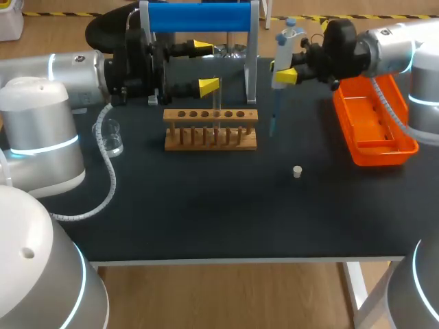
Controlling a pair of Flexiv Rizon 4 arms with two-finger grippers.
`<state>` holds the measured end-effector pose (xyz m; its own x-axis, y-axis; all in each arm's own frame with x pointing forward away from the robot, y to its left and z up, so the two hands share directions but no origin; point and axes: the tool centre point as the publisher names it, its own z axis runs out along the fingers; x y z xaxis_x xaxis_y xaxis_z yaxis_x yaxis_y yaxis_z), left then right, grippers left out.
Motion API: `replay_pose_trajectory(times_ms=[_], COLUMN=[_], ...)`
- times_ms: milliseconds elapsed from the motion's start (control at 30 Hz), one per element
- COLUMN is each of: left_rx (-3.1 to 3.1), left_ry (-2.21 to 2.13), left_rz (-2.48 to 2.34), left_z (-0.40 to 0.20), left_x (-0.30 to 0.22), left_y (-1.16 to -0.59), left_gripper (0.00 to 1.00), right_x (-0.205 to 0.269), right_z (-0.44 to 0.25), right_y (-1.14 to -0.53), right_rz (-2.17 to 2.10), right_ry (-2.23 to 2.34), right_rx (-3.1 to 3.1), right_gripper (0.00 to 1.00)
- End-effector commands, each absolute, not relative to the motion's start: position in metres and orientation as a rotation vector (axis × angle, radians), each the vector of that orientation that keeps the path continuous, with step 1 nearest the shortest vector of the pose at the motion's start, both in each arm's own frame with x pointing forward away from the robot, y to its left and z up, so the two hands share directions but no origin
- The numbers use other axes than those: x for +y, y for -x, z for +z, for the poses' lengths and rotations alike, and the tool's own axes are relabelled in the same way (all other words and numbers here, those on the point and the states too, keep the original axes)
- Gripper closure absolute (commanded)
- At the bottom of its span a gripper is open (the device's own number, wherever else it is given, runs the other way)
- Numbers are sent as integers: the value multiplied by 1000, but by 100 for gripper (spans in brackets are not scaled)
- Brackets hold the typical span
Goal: Invert the test tube, pick up the pipette, mount the tip to pipette, aspirate from beaker and dispense into the tube, eject the tip, return the pipette, and cap with the stopper.
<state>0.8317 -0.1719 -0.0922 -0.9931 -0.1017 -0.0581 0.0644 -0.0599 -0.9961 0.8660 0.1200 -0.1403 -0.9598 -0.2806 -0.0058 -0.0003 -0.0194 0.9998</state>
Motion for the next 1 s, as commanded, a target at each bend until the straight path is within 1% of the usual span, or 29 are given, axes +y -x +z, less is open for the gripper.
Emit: replay_pose_trajectory(times_ms=[33,400,467,733,1000], left_rx=[2072,2072,2072,2072,2072], left_ry=[40,40,40,40,40], left_rz=[-2206,-2206,-2206,-2206,-2206], left_z=[-92,-92,-92,-92,-92], left_x=[-172,-172,-172,-172,-172], left_y=[-832,-832,-832,-832,-832], left_gripper=[0,0,0,0,0], right_x=[121,121,113,64,-5], right_z=[-139,-139,-137,-120,-101], right_y=[-866,-866,-867,-871,-883], right_rz=[-2087,-2087,-2084,-2053,-2039], right_ry=[-300,-300,-312,-440,-468], right_rx=[-2052,-2052,-2054,-2021,-1994], right_gripper=[100,100,100,100,100])
